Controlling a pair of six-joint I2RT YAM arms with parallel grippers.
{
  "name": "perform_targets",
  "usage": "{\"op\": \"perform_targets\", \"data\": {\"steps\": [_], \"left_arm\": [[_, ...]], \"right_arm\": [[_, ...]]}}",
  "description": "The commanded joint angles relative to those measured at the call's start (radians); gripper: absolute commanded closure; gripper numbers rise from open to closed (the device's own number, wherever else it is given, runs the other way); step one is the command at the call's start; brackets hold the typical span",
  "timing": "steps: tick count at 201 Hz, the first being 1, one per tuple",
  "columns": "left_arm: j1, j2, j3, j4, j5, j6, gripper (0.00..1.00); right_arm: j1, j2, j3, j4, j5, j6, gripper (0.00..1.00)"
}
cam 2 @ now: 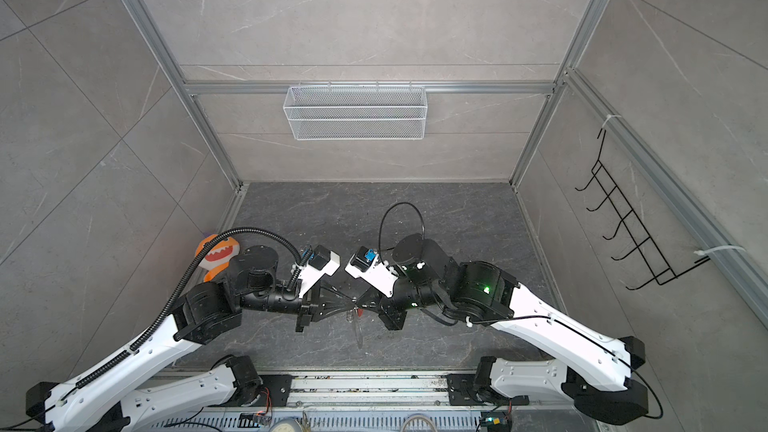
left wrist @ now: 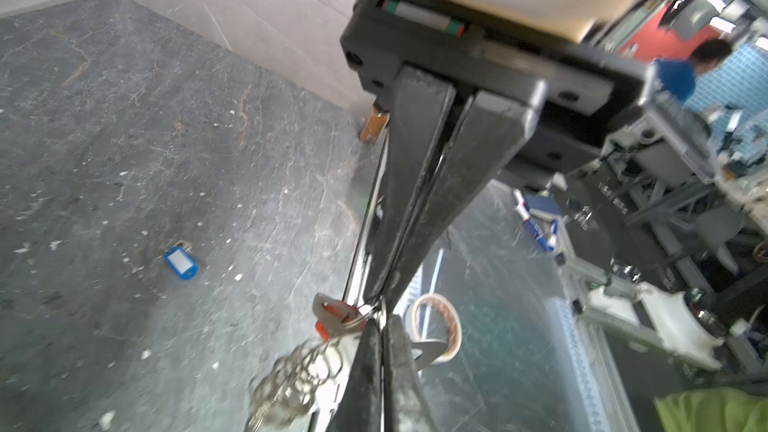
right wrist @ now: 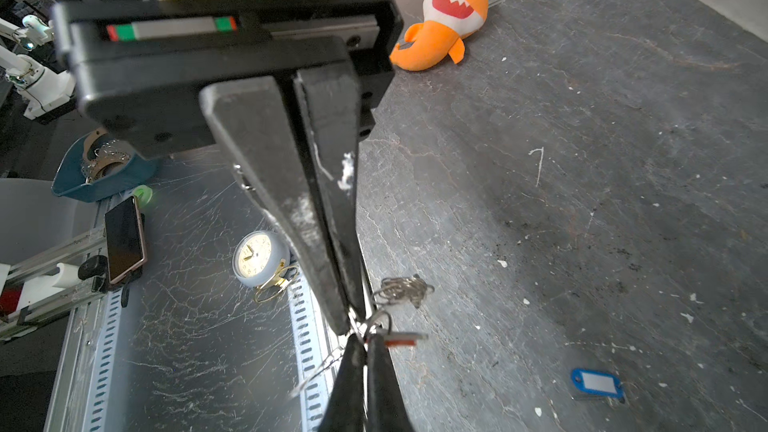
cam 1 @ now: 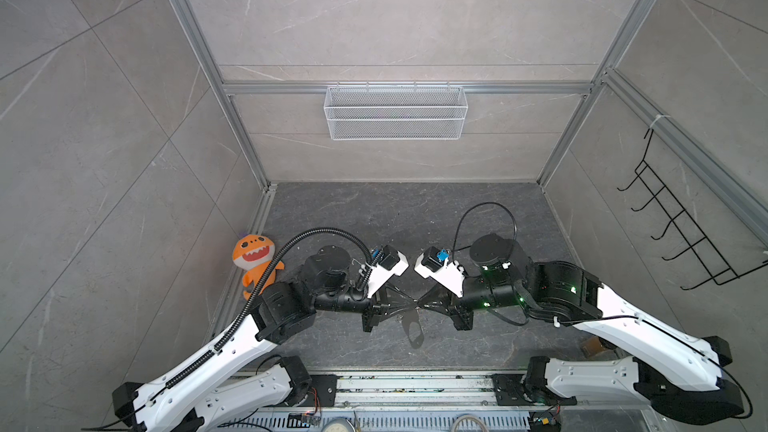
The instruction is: Remove the keys from the keyring
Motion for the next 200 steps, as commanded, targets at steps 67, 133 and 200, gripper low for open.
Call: {"op": "perform_targets", "data": {"steps": [67,133,200], "left_arm": [[-0.004,-0.122,-0.083,0.212,-0.086,0.008,1.0],[-0.004,-0.264,-0.24,0.513,-0.1,-0.018,1.0],[-0.004,-0.251,-0.256,0.591,-0.069,-0.038,1.0]], "right_arm": [[0.004,-0.067,-0.025,0.151,0.017,-0.001,0.63],[0.004,-0.248,-0.299,0.453,0.092,-0.002,0.51],[0.005,-0.239,-0.43,0.684,0.02,0.015,0.48]]}}
